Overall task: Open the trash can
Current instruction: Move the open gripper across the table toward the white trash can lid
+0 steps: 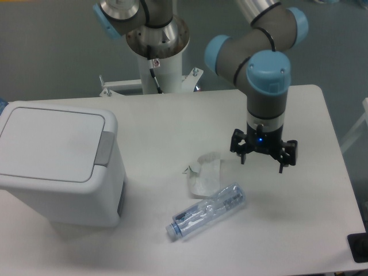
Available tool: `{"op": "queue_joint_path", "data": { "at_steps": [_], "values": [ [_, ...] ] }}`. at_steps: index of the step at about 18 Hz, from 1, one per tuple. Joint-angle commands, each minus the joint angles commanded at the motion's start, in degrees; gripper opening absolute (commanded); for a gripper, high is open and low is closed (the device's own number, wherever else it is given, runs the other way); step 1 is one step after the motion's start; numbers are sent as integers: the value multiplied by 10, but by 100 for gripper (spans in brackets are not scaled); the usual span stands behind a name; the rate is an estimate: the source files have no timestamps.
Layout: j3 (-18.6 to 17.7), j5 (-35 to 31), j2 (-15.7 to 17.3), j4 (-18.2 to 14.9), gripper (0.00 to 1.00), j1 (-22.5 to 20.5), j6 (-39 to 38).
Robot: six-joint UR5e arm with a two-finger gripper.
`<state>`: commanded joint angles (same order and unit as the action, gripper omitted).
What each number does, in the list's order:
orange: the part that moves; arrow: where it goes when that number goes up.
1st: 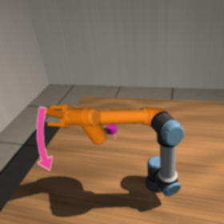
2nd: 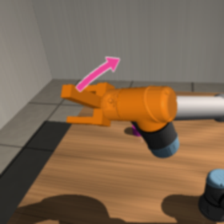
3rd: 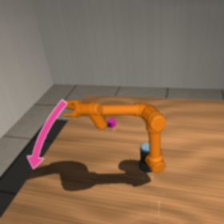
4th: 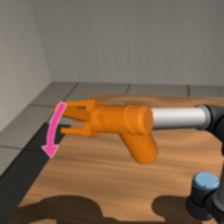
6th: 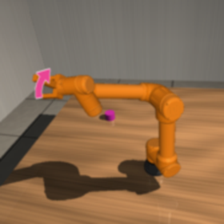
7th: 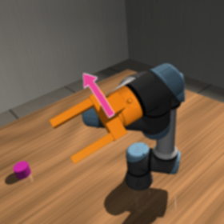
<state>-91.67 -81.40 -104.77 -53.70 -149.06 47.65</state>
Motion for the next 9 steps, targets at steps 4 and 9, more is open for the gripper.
{"op": "queue_joint_path", "data": {
  "at_steps": [4,9],
  "values": [
    [25,40,14,-4,100,11,-81],
    [71,84,19,-3,100,68,-183]
  ]
}}
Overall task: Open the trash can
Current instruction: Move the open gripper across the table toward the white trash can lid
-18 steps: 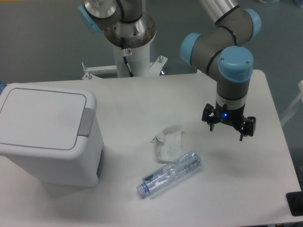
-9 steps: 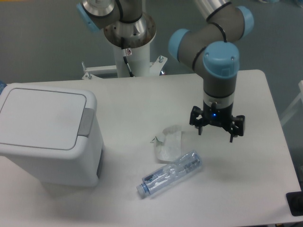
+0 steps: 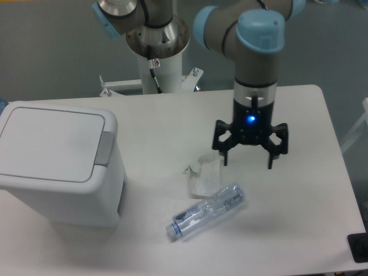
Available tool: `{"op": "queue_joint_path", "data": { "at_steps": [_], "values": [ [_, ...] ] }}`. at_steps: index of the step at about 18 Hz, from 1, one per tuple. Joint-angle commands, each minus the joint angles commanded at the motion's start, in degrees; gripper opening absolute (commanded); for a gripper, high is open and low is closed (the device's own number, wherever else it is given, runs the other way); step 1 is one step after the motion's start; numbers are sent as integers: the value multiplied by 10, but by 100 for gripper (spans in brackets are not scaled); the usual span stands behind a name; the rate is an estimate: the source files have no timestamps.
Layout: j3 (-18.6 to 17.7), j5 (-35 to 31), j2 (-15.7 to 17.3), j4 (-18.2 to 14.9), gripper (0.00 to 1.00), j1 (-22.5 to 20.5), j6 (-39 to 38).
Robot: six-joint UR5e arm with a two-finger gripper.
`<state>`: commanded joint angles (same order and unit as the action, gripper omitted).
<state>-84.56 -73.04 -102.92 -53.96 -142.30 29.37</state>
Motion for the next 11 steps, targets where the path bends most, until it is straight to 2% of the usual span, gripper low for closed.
{"op": "queue_joint_path", "data": {
  "at_steps": [6,8,11],
  "values": [
    [-7,7,48,4,100,71,-93],
    [-12,5,42,4,100,91,-141],
    [-30,5,41,5,100,95,-150]
  ]
}}
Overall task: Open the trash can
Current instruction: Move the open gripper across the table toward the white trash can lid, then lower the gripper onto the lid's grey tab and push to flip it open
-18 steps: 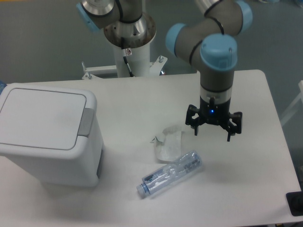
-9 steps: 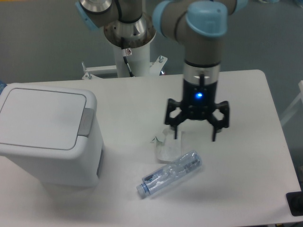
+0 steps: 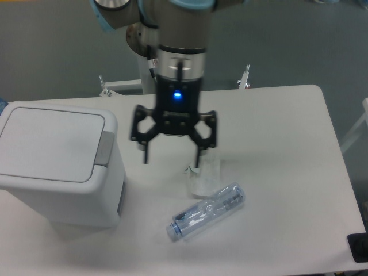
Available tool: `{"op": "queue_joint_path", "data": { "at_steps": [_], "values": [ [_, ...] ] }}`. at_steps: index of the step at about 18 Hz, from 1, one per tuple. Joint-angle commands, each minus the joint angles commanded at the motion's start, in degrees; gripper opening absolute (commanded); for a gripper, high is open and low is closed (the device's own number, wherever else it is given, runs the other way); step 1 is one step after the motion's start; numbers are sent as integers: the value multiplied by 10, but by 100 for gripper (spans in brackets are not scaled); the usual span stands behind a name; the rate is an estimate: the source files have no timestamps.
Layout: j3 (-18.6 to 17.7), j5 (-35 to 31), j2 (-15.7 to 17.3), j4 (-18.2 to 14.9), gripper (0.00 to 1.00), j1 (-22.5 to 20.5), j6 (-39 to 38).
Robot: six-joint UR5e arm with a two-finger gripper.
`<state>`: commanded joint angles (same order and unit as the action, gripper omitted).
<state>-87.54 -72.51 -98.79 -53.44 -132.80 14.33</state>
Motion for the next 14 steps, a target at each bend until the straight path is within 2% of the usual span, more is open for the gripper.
{"op": "queue_joint_path", "data": {
  "at_steps": [3,6,14],
  "values": [
    [-24,-1,7,0,100,2,-3],
    [-59,-2,30,0,100,8,-8],
    [-55,-2,31,0,100,10,-18]
  ]
}}
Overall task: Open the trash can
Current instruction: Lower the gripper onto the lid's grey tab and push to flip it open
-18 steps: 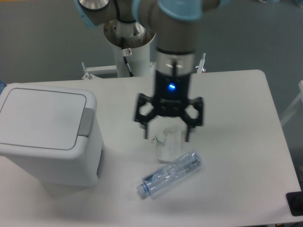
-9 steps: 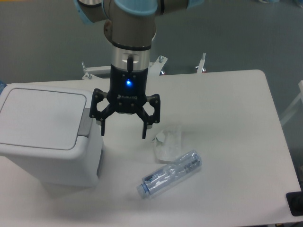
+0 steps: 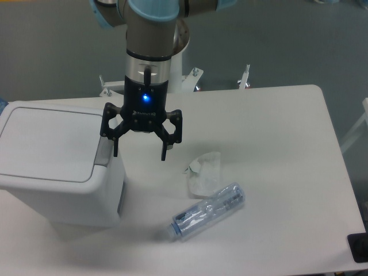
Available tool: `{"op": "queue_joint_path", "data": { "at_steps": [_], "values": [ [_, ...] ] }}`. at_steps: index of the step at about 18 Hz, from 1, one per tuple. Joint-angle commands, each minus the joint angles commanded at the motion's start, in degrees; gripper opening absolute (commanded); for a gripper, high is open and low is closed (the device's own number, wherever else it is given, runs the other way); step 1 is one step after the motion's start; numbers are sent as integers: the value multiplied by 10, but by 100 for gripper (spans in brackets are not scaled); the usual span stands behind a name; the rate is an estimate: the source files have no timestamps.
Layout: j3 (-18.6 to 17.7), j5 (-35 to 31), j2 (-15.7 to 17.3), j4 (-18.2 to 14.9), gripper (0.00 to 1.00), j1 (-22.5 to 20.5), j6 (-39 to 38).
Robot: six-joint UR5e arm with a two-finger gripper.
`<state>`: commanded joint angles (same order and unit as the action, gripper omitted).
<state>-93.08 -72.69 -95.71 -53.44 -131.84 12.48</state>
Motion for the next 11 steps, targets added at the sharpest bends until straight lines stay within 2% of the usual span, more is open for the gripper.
{"op": "queue_joint_path", "data": {
  "at_steps": [11],
  "values": [
    [-5,-3,-1,2,100,12,-11]
  ]
}}
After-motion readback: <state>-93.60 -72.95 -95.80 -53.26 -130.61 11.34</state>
